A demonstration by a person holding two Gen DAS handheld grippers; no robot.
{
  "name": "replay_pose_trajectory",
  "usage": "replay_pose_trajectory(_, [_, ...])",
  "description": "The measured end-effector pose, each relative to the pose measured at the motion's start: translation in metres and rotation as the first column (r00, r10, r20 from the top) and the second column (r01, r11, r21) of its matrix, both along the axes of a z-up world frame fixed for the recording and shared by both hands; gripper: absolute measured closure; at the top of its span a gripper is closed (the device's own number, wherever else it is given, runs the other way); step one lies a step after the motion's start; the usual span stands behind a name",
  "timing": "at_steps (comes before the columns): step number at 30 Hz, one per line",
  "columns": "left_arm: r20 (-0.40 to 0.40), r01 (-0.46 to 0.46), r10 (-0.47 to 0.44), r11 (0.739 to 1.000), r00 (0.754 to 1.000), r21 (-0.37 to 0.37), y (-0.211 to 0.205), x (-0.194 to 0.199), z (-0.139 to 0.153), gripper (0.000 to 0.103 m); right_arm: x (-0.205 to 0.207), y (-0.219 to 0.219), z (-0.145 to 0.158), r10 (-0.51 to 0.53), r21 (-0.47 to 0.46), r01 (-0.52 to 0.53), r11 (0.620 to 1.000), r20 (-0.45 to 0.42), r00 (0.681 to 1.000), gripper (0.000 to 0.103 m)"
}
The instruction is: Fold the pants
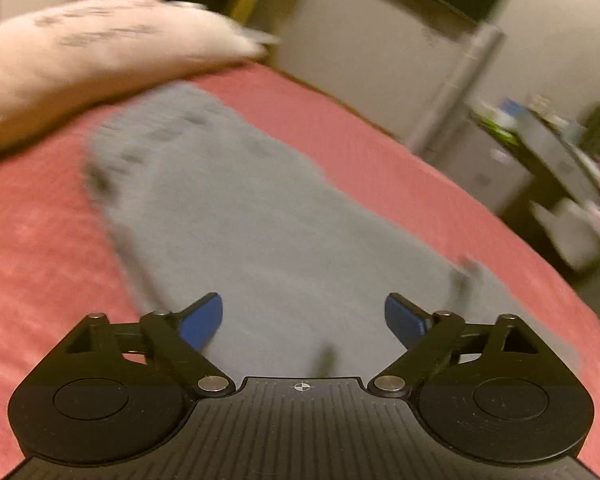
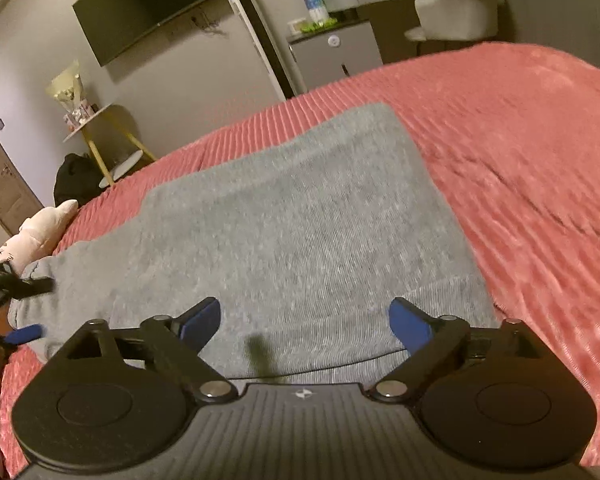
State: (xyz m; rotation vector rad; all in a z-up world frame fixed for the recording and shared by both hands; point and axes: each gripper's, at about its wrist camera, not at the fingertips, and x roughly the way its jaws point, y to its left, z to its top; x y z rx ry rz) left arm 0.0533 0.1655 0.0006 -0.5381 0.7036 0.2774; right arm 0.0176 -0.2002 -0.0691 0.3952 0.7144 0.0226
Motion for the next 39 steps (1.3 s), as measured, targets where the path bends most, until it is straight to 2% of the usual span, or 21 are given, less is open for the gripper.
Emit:
replay_pose_trajectory(2, [-0.032, -0.089, 0.089, 0.996, 0.995, 0.0, 0.027, 0.001, -0.003, 0.008, 0.002, -0.003, -0.003, 0.001, 0.027, -0.001, 1.0, -0.002, 1.0, 0.004])
replay_pose_trajectory(3, [-0.046, -0.139, 0.137, 0.99, 0.989, -0.024, 0.041, -0.001, -0.006, 0.008, 0.003, -0.005, -0.004, -0.003, 0.037, 0.003, 0.999, -0.004, 1.0, 0.004])
replay_pose_trajectory(5, [-0.059, -0.212, 0.207, 0.973, 0.977, -0.093, 0.063, -0.006, -0.014, 0.008, 0.004, -0.008, -0.007, -0.009, 0.06, 0.01, 0.998, -0.005, 1.0, 0.004])
replay_pose_trajectory(9, [-0.108, -0.318, 0.3, 0.917, 0.948, -0.241, 0.096, -0.004, -0.036, 0.008, 0.003, -0.01, -0.009, -0.016, 0.075, 0.016, 0.997, -0.001, 1.0, 0.004])
replay_pose_trajectory(12, [-0.115, -0.346, 0.326, 0.885, 0.938, -0.311, 0.108, -0.002, -0.051, 0.008, 0.002, -0.008, -0.008, -0.017, 0.061, 0.017, 0.998, -0.001, 1.0, 0.004])
replay_pose_trajectory(16, [-0.052, -0.32, 0.325, 0.869, 0.944, -0.378, 0.117, -0.003, -0.053, 0.008, 0.002, -0.008, -0.008, -0.018, 0.061, 0.018, 0.998, 0.0, 1.0, 0.004])
replay_pose_trajectory(20, [-0.022, -0.315, 0.338, 0.849, 0.941, -0.424, 0.127, -0.004, -0.061, 0.008, 0.003, -0.009, -0.009, -0.023, 0.068, 0.023, 0.997, 0.001, 1.0, 0.004])
replay_pose_trajectory(23, [-0.017, -0.296, 0.315, 0.871, 0.949, -0.392, 0.125, 0.004, -0.059, 0.011, 0.004, -0.008, -0.009, -0.024, 0.061, 0.024, 0.998, -0.001, 1.0, 0.004])
replay_pose_trajectory(24, [-0.015, -0.282, 0.298, 0.885, 0.954, -0.371, 0.123, 0.009, -0.058, 0.02, 0.005, -0.007, -0.01, -0.023, 0.055, 0.024, 0.998, -0.002, 1.0, 0.004])
replay_pose_trajectory(26, [-0.04, -0.255, 0.256, 0.913, 0.966, -0.317, 0.118, 0.019, -0.056, 0.028, 0.005, -0.006, -0.01, -0.022, 0.044, 0.022, 0.999, -0.003, 1.0, 0.004])
replay_pose_trajectory(28, [-0.044, -0.239, 0.236, 0.933, 0.971, -0.268, 0.113, 0.023, -0.055, 0.031, 0.005, -0.004, -0.01, -0.02, 0.034, 0.02, 0.999, -0.004, 1.0, 0.004])
replay_pose_trajectory(31, [-0.047, -0.236, 0.231, 0.941, 0.972, -0.242, 0.11, 0.025, -0.054, 0.035, 0.006, -0.003, -0.011, -0.021, 0.026, 0.021, 0.999, -0.004, 1.0, 0.004])
replay_pose_trajectory(39, [-0.025, -0.232, 0.234, 0.938, 0.972, -0.258, 0.112, 0.026, -0.055, 0.047, 0.008, 0.0, -0.013, -0.02, -0.002, 0.02, 1.0, -0.008, 1.0, 0.004])
